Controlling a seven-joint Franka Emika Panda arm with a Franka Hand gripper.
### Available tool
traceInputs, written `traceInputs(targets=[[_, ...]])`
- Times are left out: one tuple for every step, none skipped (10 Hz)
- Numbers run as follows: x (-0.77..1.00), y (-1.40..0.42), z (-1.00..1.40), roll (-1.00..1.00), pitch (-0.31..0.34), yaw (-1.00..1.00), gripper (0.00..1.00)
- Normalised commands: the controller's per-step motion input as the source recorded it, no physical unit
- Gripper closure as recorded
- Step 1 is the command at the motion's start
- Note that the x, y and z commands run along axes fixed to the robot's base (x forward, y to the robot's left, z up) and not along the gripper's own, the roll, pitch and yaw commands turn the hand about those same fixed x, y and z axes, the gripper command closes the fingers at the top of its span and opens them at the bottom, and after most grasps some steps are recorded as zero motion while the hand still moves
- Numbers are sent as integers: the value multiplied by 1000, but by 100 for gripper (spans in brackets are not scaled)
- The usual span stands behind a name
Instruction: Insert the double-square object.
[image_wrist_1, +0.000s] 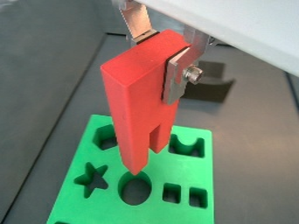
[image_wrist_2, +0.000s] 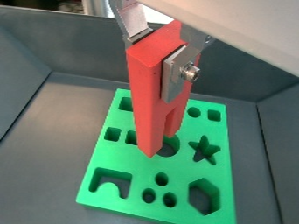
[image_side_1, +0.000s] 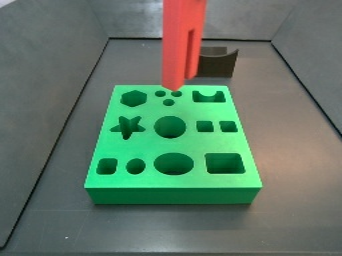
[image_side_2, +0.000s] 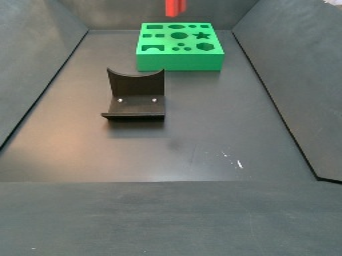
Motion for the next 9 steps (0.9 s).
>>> traceInputs(targets=[[471, -20, -237, 0, -3, -694, 100], [449, -14, -234, 0, -9, -714, 100], [443, -14, -229, 0, -9, -720, 100], [431, -11, -229, -3, -9, -731, 100], [406, -9, -220, -4, -7, -751, 100], [403, -9, -214, -6, -3, -754, 100], [389, -6, -189, -19, 0, -766, 100], [366, -3, -126, -53, -19, -777, 100], [274, -20, -200, -20, -30, -849, 100]])
